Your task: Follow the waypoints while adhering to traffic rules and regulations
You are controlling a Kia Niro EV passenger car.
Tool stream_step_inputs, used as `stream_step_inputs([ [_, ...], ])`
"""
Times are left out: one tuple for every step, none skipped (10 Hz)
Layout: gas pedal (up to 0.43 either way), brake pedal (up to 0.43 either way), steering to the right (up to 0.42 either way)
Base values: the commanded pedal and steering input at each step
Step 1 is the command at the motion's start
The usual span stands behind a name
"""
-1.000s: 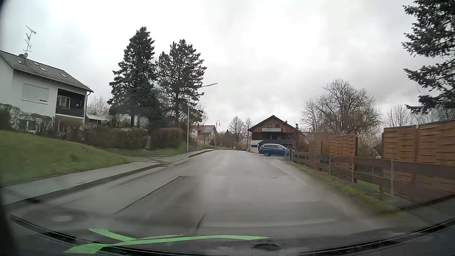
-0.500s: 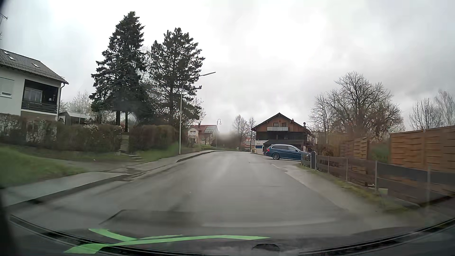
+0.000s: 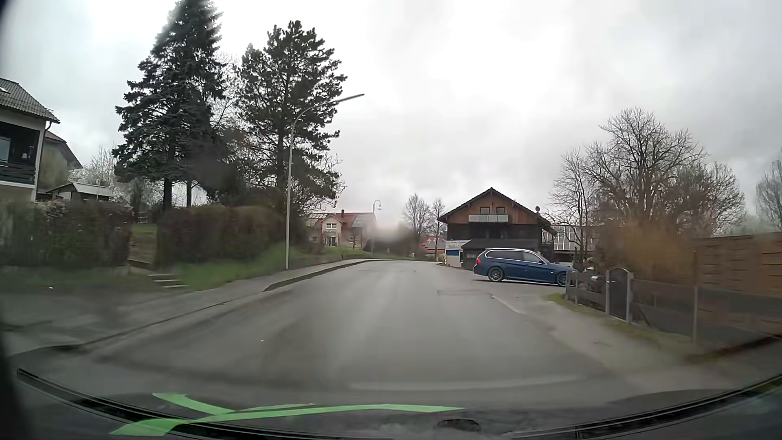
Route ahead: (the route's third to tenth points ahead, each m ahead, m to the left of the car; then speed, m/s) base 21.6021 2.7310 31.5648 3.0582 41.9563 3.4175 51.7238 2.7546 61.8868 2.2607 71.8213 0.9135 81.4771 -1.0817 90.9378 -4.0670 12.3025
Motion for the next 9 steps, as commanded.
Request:
stream_step_inputs([
  [0.098, 0.000, -0.006],
  [0.098, 0.000, -0.006],
  [0.098, 0.000, -0.006],
  [0.098, 0.000, -0.006],
  [0.087, 0.000, -0.006],
  [0.079, 0.000, -0.006],
  [0.079, 0.000, -0.006],
  [0.079, 0.000, -0.005],
  [0.087, 0.000, -0.005],
])
